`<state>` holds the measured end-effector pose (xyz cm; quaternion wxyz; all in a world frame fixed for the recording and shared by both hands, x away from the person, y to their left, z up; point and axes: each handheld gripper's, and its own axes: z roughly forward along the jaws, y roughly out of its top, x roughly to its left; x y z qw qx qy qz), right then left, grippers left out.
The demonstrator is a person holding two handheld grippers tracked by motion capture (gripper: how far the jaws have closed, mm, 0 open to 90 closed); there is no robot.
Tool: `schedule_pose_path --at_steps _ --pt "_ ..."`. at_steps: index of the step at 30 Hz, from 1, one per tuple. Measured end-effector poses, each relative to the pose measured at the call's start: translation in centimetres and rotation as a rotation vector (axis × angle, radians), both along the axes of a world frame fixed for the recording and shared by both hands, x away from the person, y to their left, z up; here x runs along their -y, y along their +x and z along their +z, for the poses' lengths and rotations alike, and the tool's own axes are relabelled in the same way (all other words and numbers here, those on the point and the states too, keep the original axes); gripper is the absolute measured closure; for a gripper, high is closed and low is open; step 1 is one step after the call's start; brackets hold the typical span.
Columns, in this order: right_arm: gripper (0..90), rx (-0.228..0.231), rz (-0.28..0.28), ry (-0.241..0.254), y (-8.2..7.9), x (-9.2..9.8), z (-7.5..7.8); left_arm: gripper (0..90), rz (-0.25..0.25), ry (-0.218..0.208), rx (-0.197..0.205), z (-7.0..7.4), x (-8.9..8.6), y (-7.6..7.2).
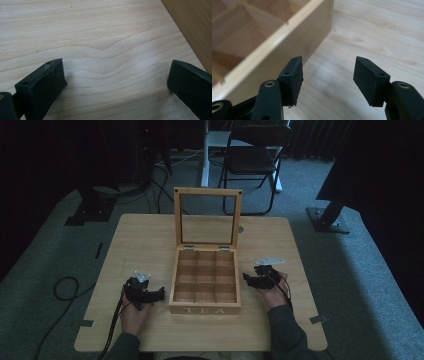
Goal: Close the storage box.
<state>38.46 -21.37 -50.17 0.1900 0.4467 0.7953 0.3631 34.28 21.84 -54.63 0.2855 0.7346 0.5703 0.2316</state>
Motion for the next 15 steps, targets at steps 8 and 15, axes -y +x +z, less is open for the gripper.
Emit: schedule_pose_path --at_steps 8,15 --pt "40.2 0.029 -0.006 0.024 1.2 -0.3 1.7 1.6 -0.022 0.001 0.001 0.0 0.1 0.1" --pt "40.2 0.038 0.000 0.007 2.2 -0.8 2.9 1.6 -0.022 0.000 0.001 0.0 0.1 0.1"
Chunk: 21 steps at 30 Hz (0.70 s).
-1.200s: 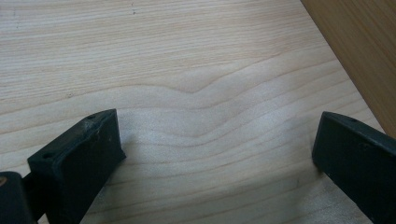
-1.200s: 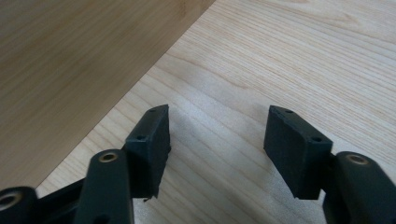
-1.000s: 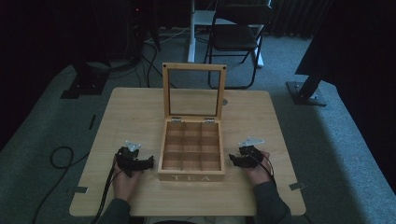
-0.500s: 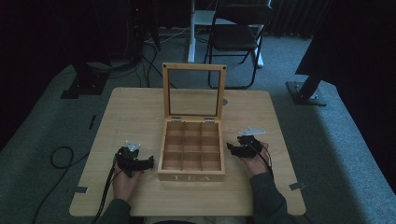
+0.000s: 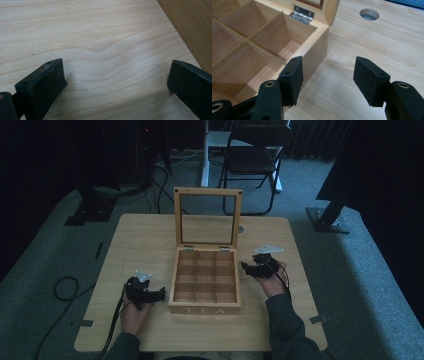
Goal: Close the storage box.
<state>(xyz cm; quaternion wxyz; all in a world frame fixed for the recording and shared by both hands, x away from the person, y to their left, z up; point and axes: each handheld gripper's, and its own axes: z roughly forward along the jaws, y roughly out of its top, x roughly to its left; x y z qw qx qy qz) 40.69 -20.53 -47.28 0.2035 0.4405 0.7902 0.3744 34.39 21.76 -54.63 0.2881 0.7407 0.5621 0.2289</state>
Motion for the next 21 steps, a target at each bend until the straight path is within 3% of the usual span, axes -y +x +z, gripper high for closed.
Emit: schedule_pose_path --at_steps 21 --pt "47.6 0.055 0.020 0.013 3.1 -1.7 4.1 1.6 -0.001 0.000 0.000 0.0 0.0 0.0"
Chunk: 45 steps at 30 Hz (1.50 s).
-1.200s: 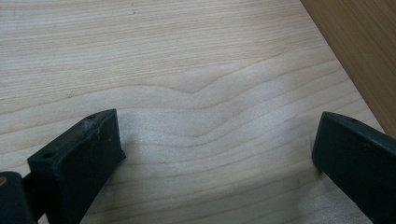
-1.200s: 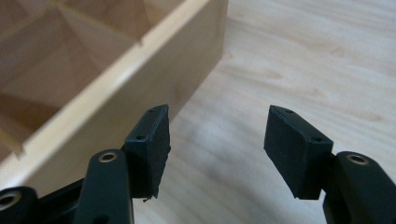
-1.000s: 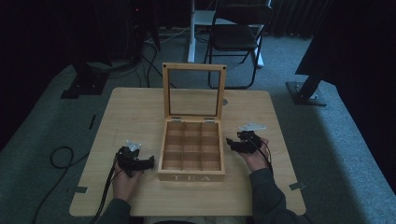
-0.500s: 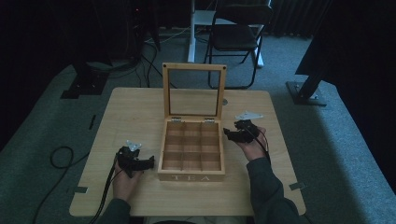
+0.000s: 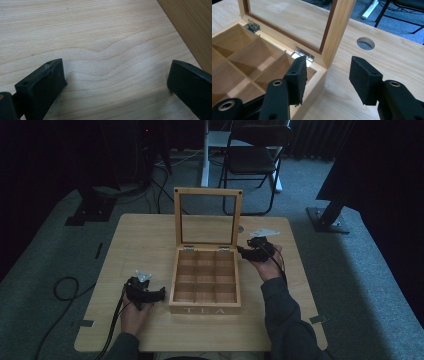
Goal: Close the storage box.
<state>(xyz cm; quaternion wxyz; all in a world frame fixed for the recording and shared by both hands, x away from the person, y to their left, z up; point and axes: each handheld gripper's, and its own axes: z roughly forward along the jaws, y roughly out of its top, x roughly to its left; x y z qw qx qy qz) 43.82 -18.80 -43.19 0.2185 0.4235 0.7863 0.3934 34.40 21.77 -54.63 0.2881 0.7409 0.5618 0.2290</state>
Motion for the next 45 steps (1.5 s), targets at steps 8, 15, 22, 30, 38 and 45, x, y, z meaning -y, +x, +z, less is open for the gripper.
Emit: schedule_pose_path --at_steps 8,15,22,30,38,45 --pt "46.0 0.006 -0.009 0.013 1.4 0.1 1.0 1.5 0.000 0.000 0.000 0.0 0.0 0.0" --pt "46.4 0.026 -0.017 0.051 2.6 0.1 2.1 1.5 0.000 0.001 0.000 0.0 0.0 0.0" --pt "45.5 0.028 -0.010 0.063 3.9 -0.6 2.9 1.6 0.000 0.000 0.000 0.0 0.0 0.0" --pt "39.1 0.025 -0.009 0.063 5.9 -1.1 3.6 1.5 0.000 0.001 0.000 0.0 0.0 0.0" --pt "39.2 0.053 0.013 0.087 7.4 -1.8 5.2 1.6 0.001 -0.001 0.001 0.0 0.0 0.0" --pt "40.8 0.065 0.013 0.097 8.8 -2.1 5.7 1.6 0.001 -0.001 0.001 0.0 0.0 0.0"
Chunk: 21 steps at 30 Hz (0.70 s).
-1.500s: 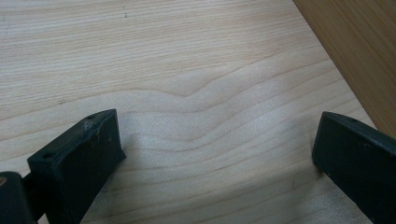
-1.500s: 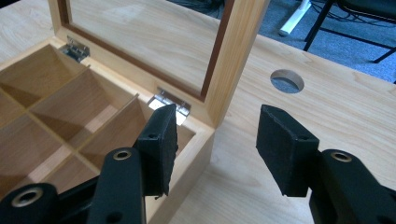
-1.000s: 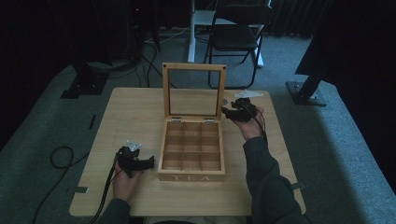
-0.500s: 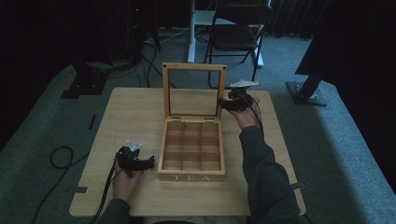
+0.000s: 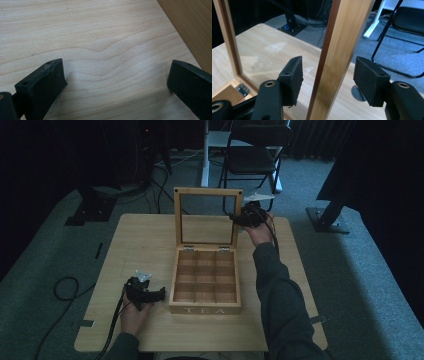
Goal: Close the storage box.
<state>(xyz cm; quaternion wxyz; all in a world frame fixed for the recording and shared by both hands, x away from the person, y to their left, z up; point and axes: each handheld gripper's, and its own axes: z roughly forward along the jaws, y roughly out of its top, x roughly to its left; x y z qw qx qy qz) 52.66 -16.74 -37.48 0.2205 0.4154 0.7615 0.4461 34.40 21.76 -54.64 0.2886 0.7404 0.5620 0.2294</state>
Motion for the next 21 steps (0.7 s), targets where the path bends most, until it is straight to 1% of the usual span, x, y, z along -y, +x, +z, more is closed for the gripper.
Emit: schedule_pose_path --at_steps 2,5,6,8,9,10,12,18,21 --pt "41.0 -0.003 0.000 0.008 0.3 -0.1 0.3 1.5 0.000 -0.001 0.001 0.0 0.0 0.0" --pt "42.6 0.001 0.014 0.033 0.4 -0.3 0.9 1.6 -0.001 -0.001 -0.001 0.0 0.0 0.0" --pt "41.9 0.006 0.018 0.037 0.4 -0.4 1.1 1.6 0.000 -0.002 -0.001 0.0 0.0 0.0" --pt "44.7 0.009 0.015 0.035 0.3 -0.4 1.2 1.6 0.001 -0.001 -0.001 0.0 0.0 0.0" --pt "44.7 0.009 0.015 0.035 0.3 -0.4 1.2 1.6 0.001 -0.001 -0.001 0.0 0.0 0.0" --pt "47.7 0.015 0.010 0.048 0.1 -0.2 1.2 1.6 0.001 -0.001 -0.001 0.0 0.0 0.0" --pt "49.3 0.025 0.011 0.059 -0.3 0.0 1.2 1.6 0.000 -0.001 0.000 0.0 0.0 0.0" --pt "50.7 0.061 0.028 0.065 -1.9 0.2 1.3 1.5 0.001 -0.002 0.000 0.0 0.0 0.0" --pt "51.8 0.074 0.027 0.053 -2.8 0.2 1.5 1.6 0.001 0.000 0.000 0.0 0.0 0.0"
